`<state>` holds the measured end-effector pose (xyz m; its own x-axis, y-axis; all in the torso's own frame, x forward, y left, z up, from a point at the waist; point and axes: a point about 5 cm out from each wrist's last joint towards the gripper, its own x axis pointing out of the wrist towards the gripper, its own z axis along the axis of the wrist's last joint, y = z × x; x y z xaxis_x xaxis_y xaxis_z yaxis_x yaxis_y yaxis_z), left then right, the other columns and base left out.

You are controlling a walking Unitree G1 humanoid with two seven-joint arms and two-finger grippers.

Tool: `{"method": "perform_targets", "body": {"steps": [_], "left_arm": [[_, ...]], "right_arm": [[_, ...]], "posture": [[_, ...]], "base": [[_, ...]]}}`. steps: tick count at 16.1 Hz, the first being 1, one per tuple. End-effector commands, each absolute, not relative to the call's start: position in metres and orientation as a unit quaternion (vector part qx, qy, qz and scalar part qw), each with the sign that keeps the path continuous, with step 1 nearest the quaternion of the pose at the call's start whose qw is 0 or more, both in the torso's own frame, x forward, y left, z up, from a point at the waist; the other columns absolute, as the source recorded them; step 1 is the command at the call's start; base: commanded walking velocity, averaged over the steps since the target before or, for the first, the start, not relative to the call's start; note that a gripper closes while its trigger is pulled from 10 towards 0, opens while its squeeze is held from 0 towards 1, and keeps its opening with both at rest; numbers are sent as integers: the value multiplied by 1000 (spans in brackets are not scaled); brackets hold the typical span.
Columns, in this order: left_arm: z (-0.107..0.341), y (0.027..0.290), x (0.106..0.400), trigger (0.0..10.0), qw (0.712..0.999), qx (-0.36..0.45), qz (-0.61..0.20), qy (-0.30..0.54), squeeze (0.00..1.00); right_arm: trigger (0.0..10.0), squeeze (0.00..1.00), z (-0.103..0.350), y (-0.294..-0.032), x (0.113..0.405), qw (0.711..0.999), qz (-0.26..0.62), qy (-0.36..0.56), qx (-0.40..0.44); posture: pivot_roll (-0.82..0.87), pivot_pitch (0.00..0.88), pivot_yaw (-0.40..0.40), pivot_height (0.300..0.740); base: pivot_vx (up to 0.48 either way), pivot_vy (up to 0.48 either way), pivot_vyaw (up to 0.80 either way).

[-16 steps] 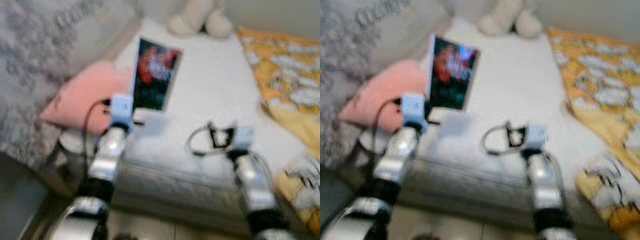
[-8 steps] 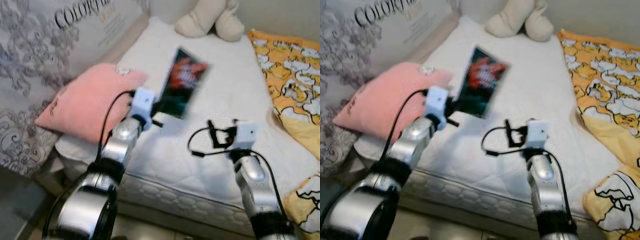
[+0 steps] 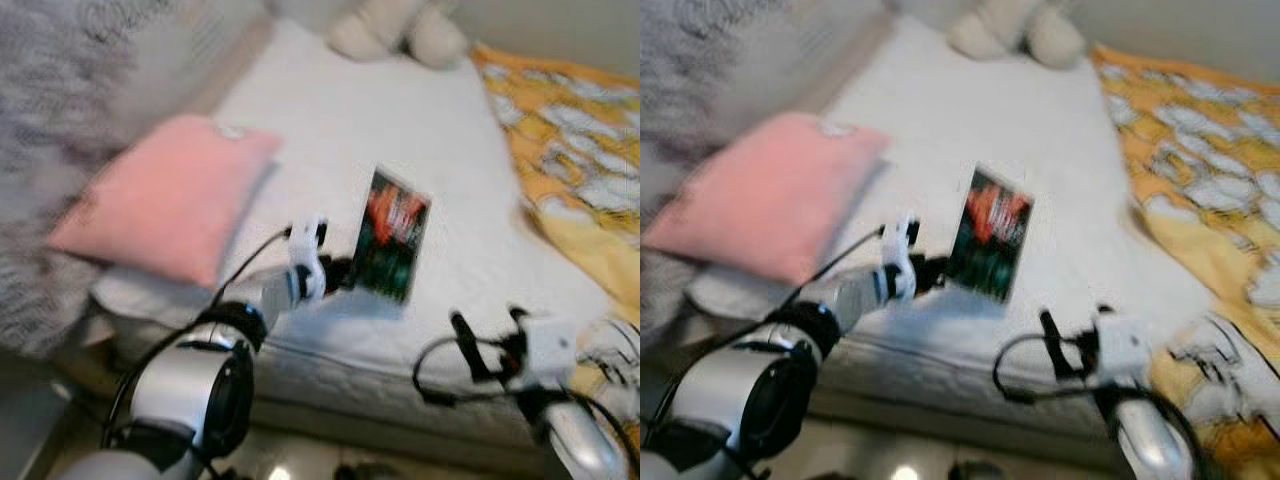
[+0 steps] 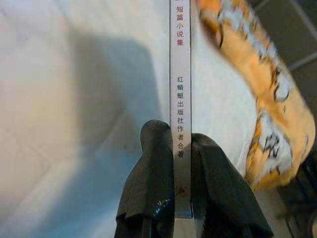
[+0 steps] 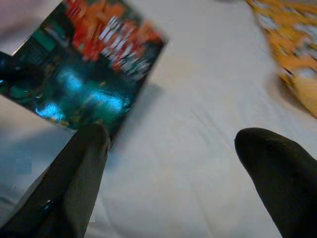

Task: Clean up the room

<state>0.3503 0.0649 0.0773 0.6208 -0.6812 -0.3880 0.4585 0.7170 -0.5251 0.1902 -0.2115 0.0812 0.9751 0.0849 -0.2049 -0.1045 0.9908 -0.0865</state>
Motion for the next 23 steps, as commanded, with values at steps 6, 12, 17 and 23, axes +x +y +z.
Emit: {"method": "perform_targets", "body": {"steps": [6,12,17,23], "left_arm": [[104,127,378,10000,945,-76,-214,237,0],[117,165,386,10000,963,23,-149,224,0],[127,189,389,10000,961,111,-117,223,0],[134,191,392,10000,951,179,-130,216,1000]], "right_arm": [[10000,537,94,-211,187,993,36,106,-40],[10000,541,93,-207,192,992,41,115,-33],[10000,537,90,-204,194,992,44,119,-29],[10000,541,89,-202,199,992,46,117,-26]], "posture": [[-329,116,-75,740],[-304,109,-80,740],[-290,104,-80,740],[-280,94,-74,740]], "base": [[0,0,0],[0,0,0],[0,0,0],[0,0,0]]}}
